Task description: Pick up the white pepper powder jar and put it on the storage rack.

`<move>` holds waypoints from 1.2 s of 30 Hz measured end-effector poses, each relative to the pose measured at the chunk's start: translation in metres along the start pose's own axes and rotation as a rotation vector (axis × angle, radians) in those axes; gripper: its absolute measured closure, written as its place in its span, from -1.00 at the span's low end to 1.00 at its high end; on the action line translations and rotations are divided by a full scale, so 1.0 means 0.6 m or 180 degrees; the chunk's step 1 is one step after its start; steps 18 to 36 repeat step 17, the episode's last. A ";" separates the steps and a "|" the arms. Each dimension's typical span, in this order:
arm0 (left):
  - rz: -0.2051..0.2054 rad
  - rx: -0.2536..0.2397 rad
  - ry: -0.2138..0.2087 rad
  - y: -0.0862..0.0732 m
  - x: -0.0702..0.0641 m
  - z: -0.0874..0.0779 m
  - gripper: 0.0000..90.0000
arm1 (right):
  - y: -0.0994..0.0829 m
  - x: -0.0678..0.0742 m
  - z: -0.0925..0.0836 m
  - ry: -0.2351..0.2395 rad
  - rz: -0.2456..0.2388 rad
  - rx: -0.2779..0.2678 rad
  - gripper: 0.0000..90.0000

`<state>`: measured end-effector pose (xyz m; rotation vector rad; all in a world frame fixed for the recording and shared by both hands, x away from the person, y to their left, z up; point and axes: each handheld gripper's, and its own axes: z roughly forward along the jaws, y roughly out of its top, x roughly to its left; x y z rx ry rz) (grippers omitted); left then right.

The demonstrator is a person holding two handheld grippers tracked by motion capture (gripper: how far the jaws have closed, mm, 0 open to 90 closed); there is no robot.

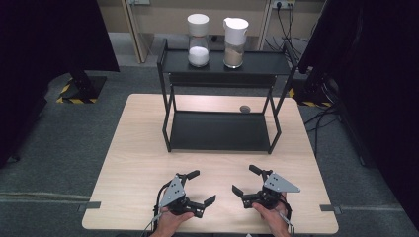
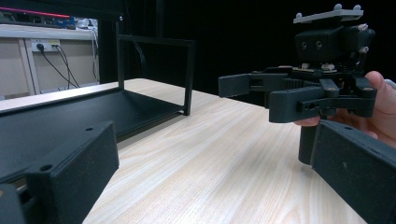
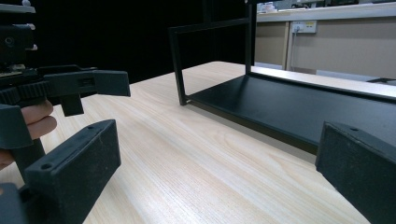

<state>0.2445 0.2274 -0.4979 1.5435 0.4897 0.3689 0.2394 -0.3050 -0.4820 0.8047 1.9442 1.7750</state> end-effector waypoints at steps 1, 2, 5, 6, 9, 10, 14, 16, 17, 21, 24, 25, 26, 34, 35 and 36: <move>0.0001 0.0000 0.0000 0.000 0.000 0.000 -0.99 | 0.000 0.000 0.000 0.0001 0.0000 0.0000 -0.99; 0.0001 0.0001 0.0001 0.000 0.000 0.000 -0.99 | 0.000 0.000 0.000 0.0000 0.0001 0.0001 -0.99; 0.0002 0.0002 0.0001 0.000 0.000 0.000 -0.99 | 0.000 0.000 0.000 -0.0004 0.0007 0.0008 -0.99; 0.0001 -0.0001 0.0001 0.000 0.000 0.000 -0.99 | -0.001 0.000 0.000 -0.0006 0.0006 0.0009 -0.99; 0.0003 -0.0001 0.0003 0.000 0.000 0.000 -0.99 | -0.001 0.000 0.001 -0.0004 0.0007 0.0010 -0.99; 0.0004 0.0001 0.0004 0.000 0.000 0.000 -0.99 | -0.001 0.000 0.001 -0.0003 0.0007 0.0011 -0.99; 0.0003 -0.0002 0.0006 0.000 0.000 0.000 -0.99 | -0.001 0.000 0.001 -0.0006 0.0011 0.0010 -0.99; 0.0002 -0.0001 0.0009 0.000 0.000 0.000 -0.99 | -0.001 -0.001 0.001 -0.0005 0.0014 0.0007 -0.99; 0.0005 0.0002 0.0008 0.000 0.001 0.000 -0.99 | -0.001 -0.001 0.000 -0.0007 0.0013 0.0007 -0.99; 0.0005 0.0002 0.0008 0.000 0.001 0.000 -0.99 | -0.001 -0.001 0.000 -0.0007 0.0013 0.0007 -0.99; 0.0005 0.0002 0.0008 0.000 0.001 0.000 -0.99 | -0.001 -0.001 0.000 -0.0007 0.0013 0.0007 -0.99; 0.0005 0.0002 0.0008 0.000 0.001 0.000 -0.99 | -0.001 -0.001 0.000 -0.0007 0.0013 0.0007 -0.99; 0.0005 0.0002 0.0008 0.000 0.001 0.000 -0.99 | -0.001 -0.001 0.000 -0.0007 0.0013 0.0007 -0.99; 0.0005 0.0002 0.0008 0.000 0.001 0.000 -0.99 | -0.001 -0.001 0.000 -0.0007 0.0013 0.0007 -0.99; 0.0005 0.0002 0.0008 0.000 0.001 0.000 -0.99 | -0.001 -0.001 0.000 -0.0007 0.0013 0.0007 -0.99; 0.0005 0.0002 0.0008 0.000 0.001 0.000 -0.99 | -0.001 -0.001 0.000 -0.0007 0.0013 0.0007 -0.99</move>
